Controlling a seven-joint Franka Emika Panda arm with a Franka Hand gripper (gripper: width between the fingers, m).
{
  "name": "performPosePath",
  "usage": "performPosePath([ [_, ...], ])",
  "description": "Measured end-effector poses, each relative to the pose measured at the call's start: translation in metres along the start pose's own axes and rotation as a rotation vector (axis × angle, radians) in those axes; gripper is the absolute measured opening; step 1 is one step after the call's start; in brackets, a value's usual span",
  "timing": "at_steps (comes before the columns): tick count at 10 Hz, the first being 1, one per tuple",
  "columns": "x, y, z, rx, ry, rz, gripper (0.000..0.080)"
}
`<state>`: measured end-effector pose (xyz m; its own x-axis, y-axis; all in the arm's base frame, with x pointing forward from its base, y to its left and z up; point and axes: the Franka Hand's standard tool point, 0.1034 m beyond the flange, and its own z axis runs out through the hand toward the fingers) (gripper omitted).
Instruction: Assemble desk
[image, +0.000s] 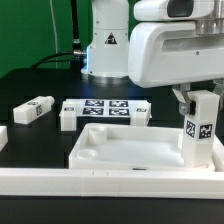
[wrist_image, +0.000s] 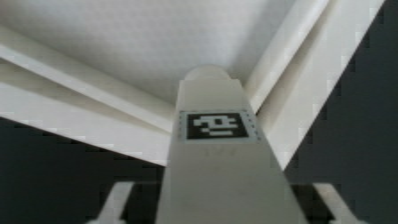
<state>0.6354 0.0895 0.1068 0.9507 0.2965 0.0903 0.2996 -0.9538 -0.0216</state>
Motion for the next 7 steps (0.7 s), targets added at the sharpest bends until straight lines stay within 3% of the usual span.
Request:
performPosePath([
  [2,0.0,-0.0001,0.0,0.001,0.0,0.022,0.0288],
  [7,-0.0003,0.0007,0.0004,0.026,0.0,0.518,0.029],
])
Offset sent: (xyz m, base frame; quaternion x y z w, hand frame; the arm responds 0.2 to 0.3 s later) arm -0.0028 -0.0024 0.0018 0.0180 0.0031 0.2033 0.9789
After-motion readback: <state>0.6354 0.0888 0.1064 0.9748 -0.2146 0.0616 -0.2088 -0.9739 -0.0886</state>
